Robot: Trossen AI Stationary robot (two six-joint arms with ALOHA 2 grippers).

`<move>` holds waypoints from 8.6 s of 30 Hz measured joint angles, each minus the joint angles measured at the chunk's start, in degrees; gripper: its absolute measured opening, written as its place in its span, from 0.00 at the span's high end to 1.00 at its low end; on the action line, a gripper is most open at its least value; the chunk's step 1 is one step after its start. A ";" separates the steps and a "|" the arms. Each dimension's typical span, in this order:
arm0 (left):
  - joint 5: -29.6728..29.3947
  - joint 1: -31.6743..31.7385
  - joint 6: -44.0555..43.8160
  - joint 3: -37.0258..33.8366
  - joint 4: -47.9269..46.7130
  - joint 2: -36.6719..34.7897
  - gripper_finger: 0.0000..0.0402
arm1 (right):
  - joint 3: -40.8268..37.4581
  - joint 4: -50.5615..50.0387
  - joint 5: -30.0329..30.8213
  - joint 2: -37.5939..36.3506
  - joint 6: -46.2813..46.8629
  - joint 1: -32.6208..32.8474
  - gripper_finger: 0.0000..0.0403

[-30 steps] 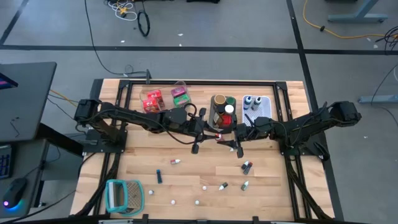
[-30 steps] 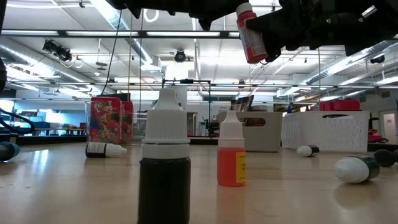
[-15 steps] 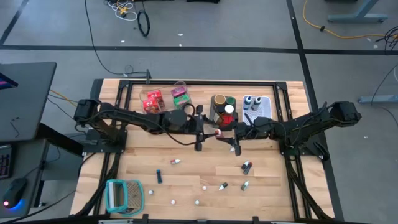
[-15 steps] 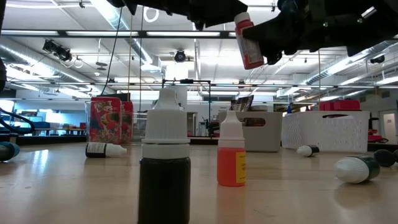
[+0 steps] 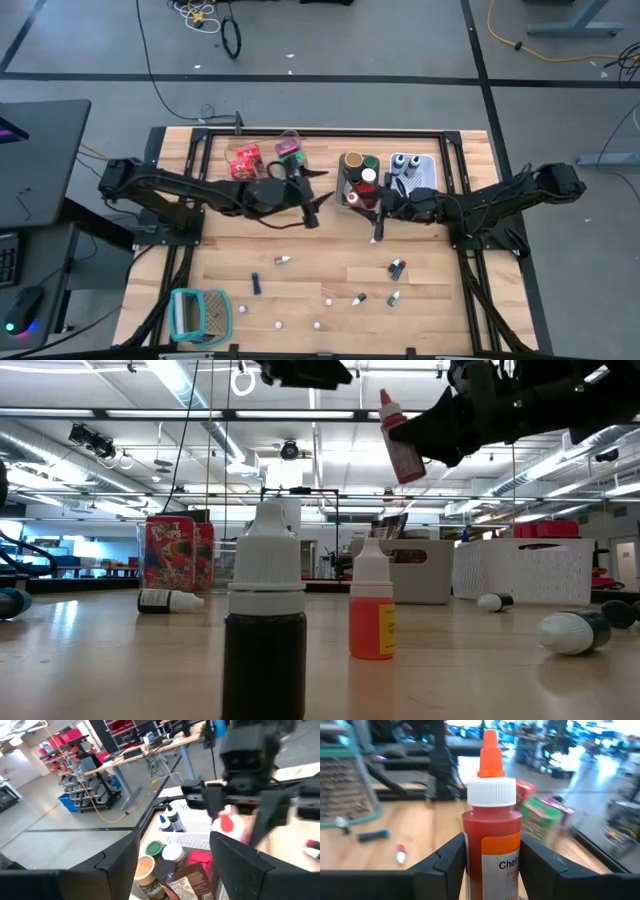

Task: Pick & Place Kitchen Items
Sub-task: Put the large orange food coloring bottle into the white bin, then put the small orange food coloring bottle into the white bin

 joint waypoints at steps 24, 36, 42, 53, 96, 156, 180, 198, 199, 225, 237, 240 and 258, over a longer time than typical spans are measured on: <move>0.15 -0.13 -11.69 -1.51 -19.44 -12.41 0.37 | 0.00 -52.48 44.41 -14.81 32.80 -0.88 0.58; 0.63 -0.13 -11.40 -1.51 -15.21 -12.41 0.37 | 0.00 -48.70 38.86 -5.62 38.62 -6.80 0.59; 1.94 -0.13 -11.27 -1.51 -15.24 -12.41 0.37 | 0.00 -45.36 44.49 1.25 38.93 -6.80 0.59; 1.98 -0.13 -9.43 -1.51 -15.26 -12.41 0.37 | 0.04 -37.65 41.26 7.20 35.41 -8.37 0.60; 9.98 -0.14 -11.53 -1.49 -14.26 -12.39 0.37 | -23.85 -4.82 23.70 -20.53 17.01 -11.78 0.59; 16.51 -0.85 -7.78 -1.48 -12.34 -16.25 0.37 | -0.87 -3.37 -6.76 -5.48 -4.79 -14.20 0.47; 1.88 -11.39 -15.99 -21.73 -13.51 -27.07 0.37 | 11.93 -31.04 -17.08 4.18 7.96 9.67 0.47; 0.61 -6.80 -7.10 -23.91 -2.16 -27.10 0.37 | 11.91 -64.20 -21.58 4.95 12.37 23.76 0.47; 0.61 -6.50 -7.10 -23.91 -2.16 -27.10 0.37 | 11.91 -64.24 -20.14 4.94 10.44 24.38 0.47; 0.69 -3.08 -2.13 -23.91 -2.51 -27.10 0.37 | 10.06 -60.15 -14.45 14.34 12.19 24.95 0.76; 0.76 -3.08 -2.22 -23.91 -2.56 -27.10 0.37 | 9.90 -50.39 -14.09 9.85 43.74 24.72 0.87; 0.77 -3.08 -2.46 -23.91 -2.63 -27.10 0.37 | 9.91 -45.88 -6.53 9.87 42.19 24.70 0.86; 0.85 -3.08 -1.37 -23.89 -2.16 -27.10 0.37 | 10.02 -57.80 47.33 -2.97 25.42 16.78 0.84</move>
